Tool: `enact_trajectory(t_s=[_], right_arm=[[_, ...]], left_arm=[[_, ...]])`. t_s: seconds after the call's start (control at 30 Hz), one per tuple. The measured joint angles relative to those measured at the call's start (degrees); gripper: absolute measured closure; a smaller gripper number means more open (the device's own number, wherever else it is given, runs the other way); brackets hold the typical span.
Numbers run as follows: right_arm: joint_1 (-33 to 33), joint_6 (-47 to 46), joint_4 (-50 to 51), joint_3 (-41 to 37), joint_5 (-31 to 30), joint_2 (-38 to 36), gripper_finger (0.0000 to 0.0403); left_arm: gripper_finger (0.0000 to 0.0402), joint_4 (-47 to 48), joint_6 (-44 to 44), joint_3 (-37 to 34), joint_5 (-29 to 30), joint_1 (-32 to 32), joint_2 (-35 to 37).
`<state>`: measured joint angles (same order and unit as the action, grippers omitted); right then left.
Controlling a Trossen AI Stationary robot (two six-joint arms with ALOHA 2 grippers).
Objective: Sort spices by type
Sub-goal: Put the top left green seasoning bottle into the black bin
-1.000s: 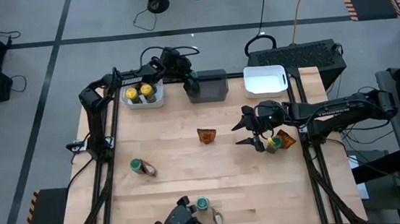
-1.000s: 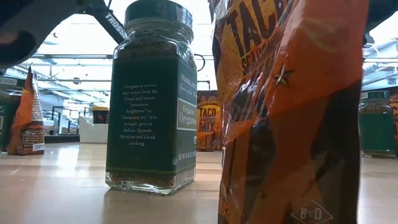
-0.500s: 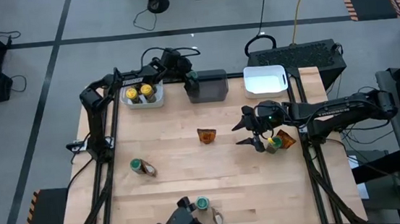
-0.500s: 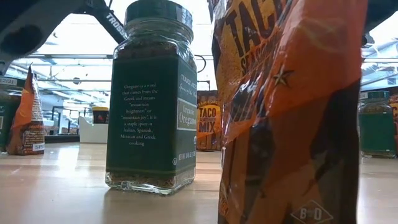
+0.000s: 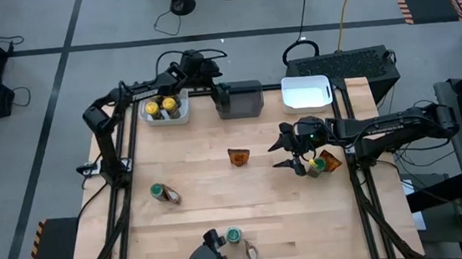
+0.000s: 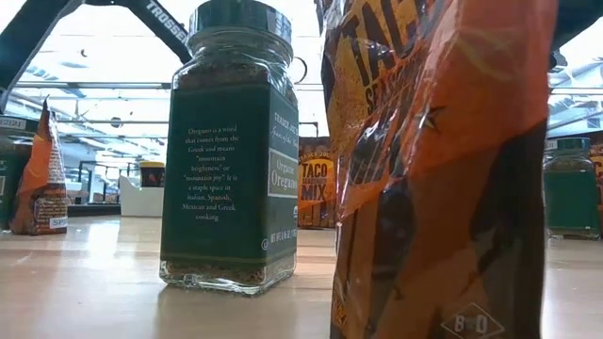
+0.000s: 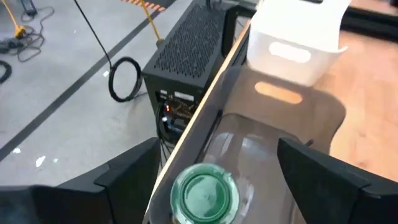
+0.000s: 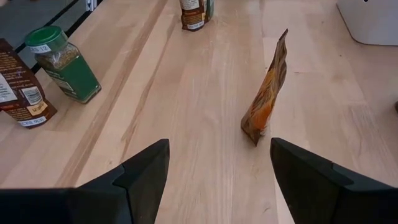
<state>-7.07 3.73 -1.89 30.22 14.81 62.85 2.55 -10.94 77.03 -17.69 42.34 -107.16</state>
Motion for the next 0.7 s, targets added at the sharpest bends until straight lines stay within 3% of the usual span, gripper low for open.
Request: enact_trajectory(t_s=[0.37,0.7], right_arm=[[0.00,-1.31,-0.09,0.00,0.01,0.00,0.0140],[0.09,-1.57,-0.37,0.00,0.02,0.00,0.0140]], left_arm=[[0.0075,8.39,1.69,-0.01,0.03,-4.60,9.45],[0.0075,30.13,5.99,0.00,1.30,-18.14,19.80]])
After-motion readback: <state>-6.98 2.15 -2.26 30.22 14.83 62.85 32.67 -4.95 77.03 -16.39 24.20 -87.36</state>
